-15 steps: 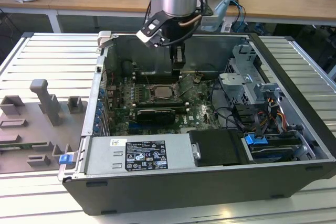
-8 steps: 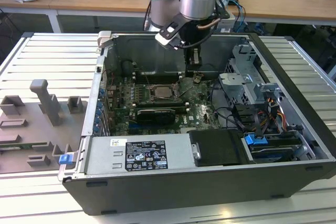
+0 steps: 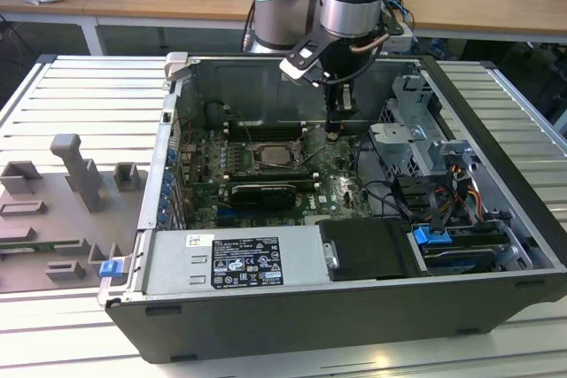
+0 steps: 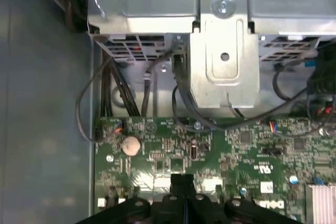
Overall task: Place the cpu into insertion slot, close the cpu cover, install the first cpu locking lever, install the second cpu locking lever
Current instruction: 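Close the cpu cover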
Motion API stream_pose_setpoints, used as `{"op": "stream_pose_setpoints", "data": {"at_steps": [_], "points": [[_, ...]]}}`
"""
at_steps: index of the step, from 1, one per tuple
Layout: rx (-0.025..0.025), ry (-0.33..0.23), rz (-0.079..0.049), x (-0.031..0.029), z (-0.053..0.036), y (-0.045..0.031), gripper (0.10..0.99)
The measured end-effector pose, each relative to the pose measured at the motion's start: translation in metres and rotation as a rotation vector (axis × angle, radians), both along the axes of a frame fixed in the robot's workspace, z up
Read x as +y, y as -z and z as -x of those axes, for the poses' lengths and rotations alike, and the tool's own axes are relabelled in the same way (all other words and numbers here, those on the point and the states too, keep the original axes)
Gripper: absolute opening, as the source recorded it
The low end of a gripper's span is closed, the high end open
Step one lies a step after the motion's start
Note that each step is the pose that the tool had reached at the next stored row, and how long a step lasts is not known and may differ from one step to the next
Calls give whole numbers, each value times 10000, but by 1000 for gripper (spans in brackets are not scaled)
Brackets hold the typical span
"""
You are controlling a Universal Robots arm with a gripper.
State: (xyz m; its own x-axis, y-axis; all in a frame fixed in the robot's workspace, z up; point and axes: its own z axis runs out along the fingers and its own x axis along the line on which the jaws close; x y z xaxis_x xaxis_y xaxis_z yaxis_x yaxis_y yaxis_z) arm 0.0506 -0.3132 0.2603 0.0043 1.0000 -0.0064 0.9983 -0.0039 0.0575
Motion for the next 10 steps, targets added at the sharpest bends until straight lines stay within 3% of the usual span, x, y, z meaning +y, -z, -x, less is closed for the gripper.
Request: {"op": "stream_pose_setpoints", "data": {"at_steps": [3,4,5,6,7,10], "points": [[14,0,-1,1,-23,52,106],[50,0,1,1,-25,60,106],[240,1,2,1,-25,60,106],[468,0,0,1,-25,61,106],[556,-1,2,1,-25,60,106],[562,-1,-1,2,23,62,106]]}}
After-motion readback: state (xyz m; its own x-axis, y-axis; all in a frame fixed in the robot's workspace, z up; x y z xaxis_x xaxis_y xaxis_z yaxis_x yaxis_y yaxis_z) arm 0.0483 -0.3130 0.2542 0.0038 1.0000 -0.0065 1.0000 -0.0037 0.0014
